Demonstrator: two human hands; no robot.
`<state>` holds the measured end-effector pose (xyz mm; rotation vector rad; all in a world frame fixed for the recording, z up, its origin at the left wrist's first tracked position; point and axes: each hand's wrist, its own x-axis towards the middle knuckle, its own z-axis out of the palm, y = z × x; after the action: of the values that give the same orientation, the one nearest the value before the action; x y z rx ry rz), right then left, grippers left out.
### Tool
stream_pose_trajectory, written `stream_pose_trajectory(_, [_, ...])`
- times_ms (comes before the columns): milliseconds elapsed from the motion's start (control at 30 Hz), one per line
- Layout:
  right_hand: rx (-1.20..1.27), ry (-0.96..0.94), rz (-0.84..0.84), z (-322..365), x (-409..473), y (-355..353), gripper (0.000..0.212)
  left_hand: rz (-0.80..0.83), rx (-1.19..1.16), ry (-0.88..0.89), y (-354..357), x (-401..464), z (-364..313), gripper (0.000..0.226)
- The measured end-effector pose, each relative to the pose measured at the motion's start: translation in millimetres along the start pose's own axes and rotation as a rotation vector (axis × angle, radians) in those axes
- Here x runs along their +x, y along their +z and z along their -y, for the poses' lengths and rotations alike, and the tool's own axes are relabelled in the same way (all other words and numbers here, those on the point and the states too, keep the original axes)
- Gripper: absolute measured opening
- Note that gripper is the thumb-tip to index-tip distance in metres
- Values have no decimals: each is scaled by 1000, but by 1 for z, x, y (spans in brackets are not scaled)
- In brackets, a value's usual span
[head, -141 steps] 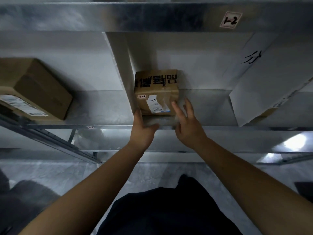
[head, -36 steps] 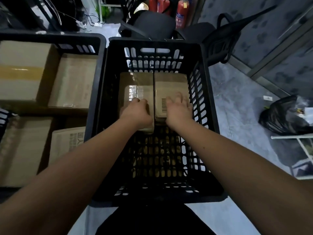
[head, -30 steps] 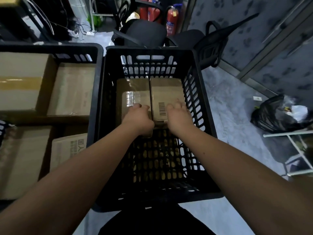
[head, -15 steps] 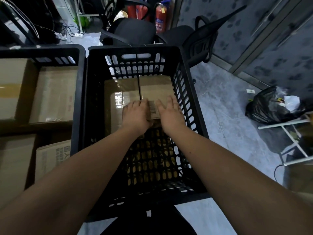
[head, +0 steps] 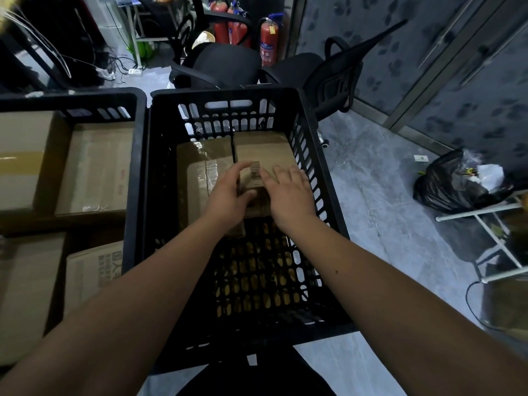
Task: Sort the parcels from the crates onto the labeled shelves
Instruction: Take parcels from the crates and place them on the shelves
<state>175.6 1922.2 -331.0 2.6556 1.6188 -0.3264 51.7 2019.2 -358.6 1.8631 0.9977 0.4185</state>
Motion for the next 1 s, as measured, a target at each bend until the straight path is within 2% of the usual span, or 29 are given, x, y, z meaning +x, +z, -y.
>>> stream_pose_trajectory(133, [13, 21, -47, 9, -3, -13, 65, -39, -33, 26, -1, -4, -9, 32])
stream_pose_trajectory(267, [66, 8, -100, 20, 0, -25, 46, -74, -45, 23, 1, -6, -12, 22])
stream_pose_trajectory(333, [144, 47, -99, 18, 1, -28, 49, -88, -43, 28, -1, -5, -17, 21])
stream_pose_trajectory(400, [226, 84, -87, 15, -3, -30, 63, -117, -38, 28, -4, -2, -26, 18])
stream_pose_trajectory(533, [439, 163, -191, 14, -20, -31, 79, -204, -36, 17, -15, 15, -44, 12])
stream_pose_trajectory(633, [697, 294, -202, 20, -36, -26, 87, -229, -1, -4, -22, 32, -56, 21])
stream_pose_trajectory(733, [911, 429, -200, 25, -38, -20, 92, -242, -60, -153, -28, 44, -64, 36])
stream_pose_trajectory(867, [1036, 511, -245, 29, -26, -26, 95, -194, -124, -353, -26, 43, -61, 54])
stream_pose_trajectory(1000, [1103, 554, -252, 33, -21, -34, 95, -193, -313, -353, -19, 22, -51, 53])
